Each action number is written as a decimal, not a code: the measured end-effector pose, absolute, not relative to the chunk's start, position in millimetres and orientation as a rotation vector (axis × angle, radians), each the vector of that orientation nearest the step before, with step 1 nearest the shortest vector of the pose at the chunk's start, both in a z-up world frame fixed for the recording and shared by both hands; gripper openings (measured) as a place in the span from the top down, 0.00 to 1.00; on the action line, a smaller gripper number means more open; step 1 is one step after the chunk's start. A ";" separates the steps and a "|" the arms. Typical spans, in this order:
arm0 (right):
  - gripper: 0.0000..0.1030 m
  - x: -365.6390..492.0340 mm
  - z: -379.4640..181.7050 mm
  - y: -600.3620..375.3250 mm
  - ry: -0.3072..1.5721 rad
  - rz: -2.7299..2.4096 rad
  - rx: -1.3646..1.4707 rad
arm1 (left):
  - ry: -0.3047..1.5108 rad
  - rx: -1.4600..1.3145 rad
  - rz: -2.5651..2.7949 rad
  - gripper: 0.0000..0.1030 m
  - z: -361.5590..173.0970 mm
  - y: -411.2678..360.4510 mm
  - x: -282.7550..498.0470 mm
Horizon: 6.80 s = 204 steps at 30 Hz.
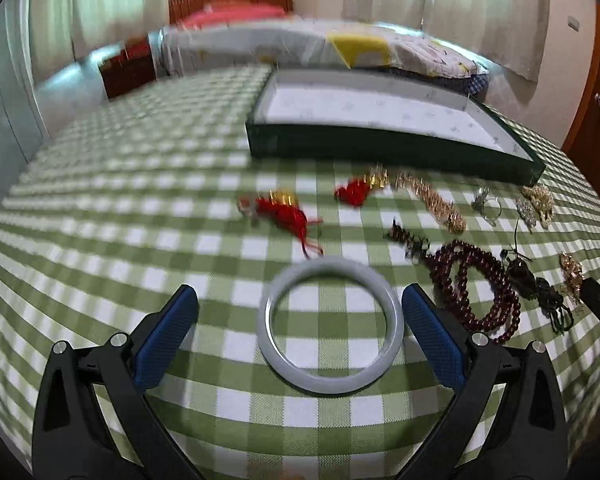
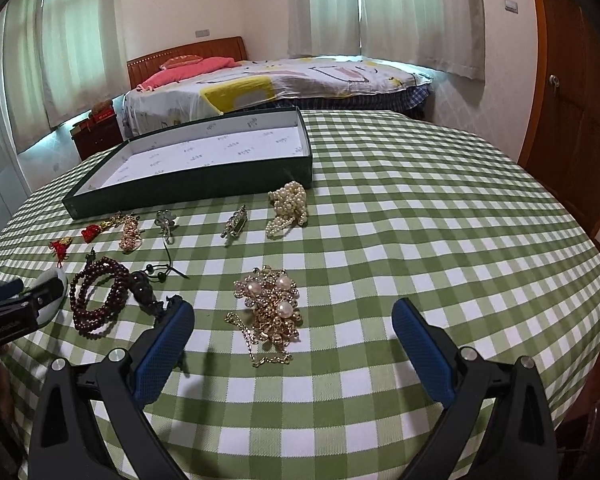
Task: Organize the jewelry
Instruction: 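Grasp the white jade bangle with the left tool while the right tool grasps the gold pearl brooch, then carry the bangle into the green box and open the left tool while the right tool releases the brooch there, then grasp the black beaded pendant with the right tool while the left tool grasps the dark red bead bracelet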
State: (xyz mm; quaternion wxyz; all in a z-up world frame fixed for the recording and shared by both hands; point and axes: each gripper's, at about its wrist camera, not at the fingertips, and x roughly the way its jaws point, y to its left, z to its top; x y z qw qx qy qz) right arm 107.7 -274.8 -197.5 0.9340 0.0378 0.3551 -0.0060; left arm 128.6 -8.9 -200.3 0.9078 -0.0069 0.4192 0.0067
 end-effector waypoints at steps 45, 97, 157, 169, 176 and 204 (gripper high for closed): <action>0.76 117.1 -196.9 -265.3 0.738 0.050 0.055 | 0.798 -0.012 -0.025 0.33 -188.0 -3.6 111.3; 0.76 294.8 -189.5 -251.2 0.785 0.126 0.045 | 0.827 -0.009 -0.109 0.33 -183.1 -65.9 307.7; 0.62 130.9 -199.3 -194.1 0.758 0.280 -0.011 | 0.664 0.020 0.016 0.23 -154.1 -20.3 115.7; 0.83 129.6 -207.5 -209.6 0.781 0.249 0.017 | 0.675 0.029 -0.055 0.22 -162.5 -46.7 108.3; 0.83 124.0 -203.5 -240.7 0.756 0.186 0.059 | 0.683 0.013 -0.118 0.17 -172.0 -75.0 111.6; 0.83 119.8 -206.6 -259.7 0.744 0.172 0.145 | 0.779 -0.039 -0.190 0.85 -198.4 -83.0 123.0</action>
